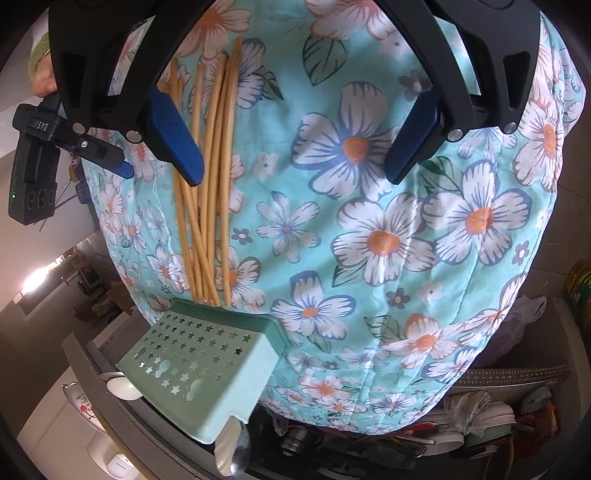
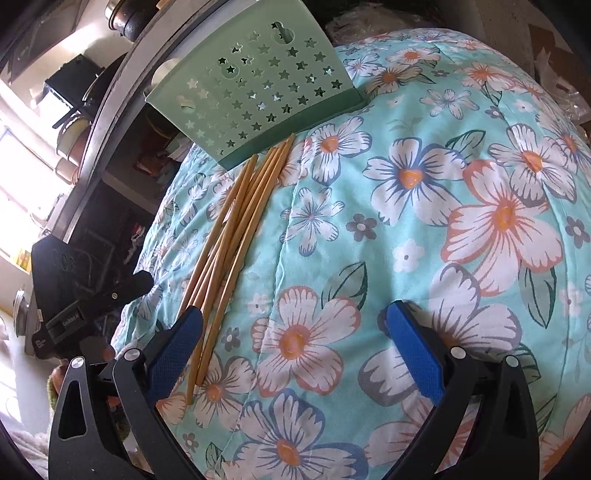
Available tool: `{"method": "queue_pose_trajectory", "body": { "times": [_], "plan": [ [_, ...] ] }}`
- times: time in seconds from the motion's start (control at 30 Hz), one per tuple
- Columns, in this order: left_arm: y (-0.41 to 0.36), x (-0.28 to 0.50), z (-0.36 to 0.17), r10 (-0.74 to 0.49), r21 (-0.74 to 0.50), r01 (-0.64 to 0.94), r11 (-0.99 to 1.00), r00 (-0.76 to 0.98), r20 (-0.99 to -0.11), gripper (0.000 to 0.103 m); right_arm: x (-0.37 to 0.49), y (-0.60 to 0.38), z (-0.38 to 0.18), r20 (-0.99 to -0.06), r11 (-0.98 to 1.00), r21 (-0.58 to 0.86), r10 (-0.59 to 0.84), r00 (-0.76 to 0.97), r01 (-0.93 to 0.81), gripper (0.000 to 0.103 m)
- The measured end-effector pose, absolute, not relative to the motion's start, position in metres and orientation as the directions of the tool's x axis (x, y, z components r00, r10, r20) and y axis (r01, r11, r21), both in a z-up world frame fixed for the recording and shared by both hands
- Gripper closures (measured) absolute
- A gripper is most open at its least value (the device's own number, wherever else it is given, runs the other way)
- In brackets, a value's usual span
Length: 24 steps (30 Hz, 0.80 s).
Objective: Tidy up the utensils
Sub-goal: 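Move the left gripper down to the wooden chopsticks and grasp one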
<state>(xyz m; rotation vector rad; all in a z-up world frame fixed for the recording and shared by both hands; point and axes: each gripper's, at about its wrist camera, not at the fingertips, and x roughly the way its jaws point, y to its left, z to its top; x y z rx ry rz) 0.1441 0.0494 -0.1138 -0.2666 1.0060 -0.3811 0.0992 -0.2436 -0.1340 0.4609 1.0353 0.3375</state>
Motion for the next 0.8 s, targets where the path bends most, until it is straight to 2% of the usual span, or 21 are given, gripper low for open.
{"method": "queue_pose_trajectory", "body": {
  "times": [0.23,0.3,0.37,0.5,0.57,0.8],
  "plan": [
    [0.021,0.148,-0.093,-0.462,-0.348,0.309,0.885,0.495,-0.736,0.008,0.100,-0.239,-0.134,-0.748,0.863,0.501,0.469,0.470,-0.063,0.006],
    [0.014,0.151,-0.088,-0.467,-0.332,0.339,0.881,0.503,-0.727,0.012,0.101,-0.241,-0.134,-0.740,0.851,0.521,0.486,0.466,-0.061,0.006],
    [0.007,0.156,-0.085,-0.466,-0.315,0.359,0.879,0.498,-0.732,0.026,0.101,-0.244,-0.135,-0.731,0.841,0.537,0.501,0.463,-0.062,0.006],
    [-0.001,0.169,-0.087,-0.476,-0.322,0.373,0.870,0.471,-0.743,0.041,0.099,-0.247,-0.135,-0.724,0.837,0.541,0.509,0.465,-0.074,0.006],
    [-0.004,0.175,-0.090,-0.481,-0.326,0.379,0.866,0.454,-0.750,0.052,0.099,-0.246,-0.134,-0.726,0.843,0.532,0.505,0.467,-0.083,0.006],
    [-0.015,0.194,-0.108,-0.466,-0.325,0.379,0.867,0.382,-0.798,0.070,0.099,-0.243,-0.133,-0.734,0.855,0.509,0.492,0.469,-0.099,0.006]
  ]
}}
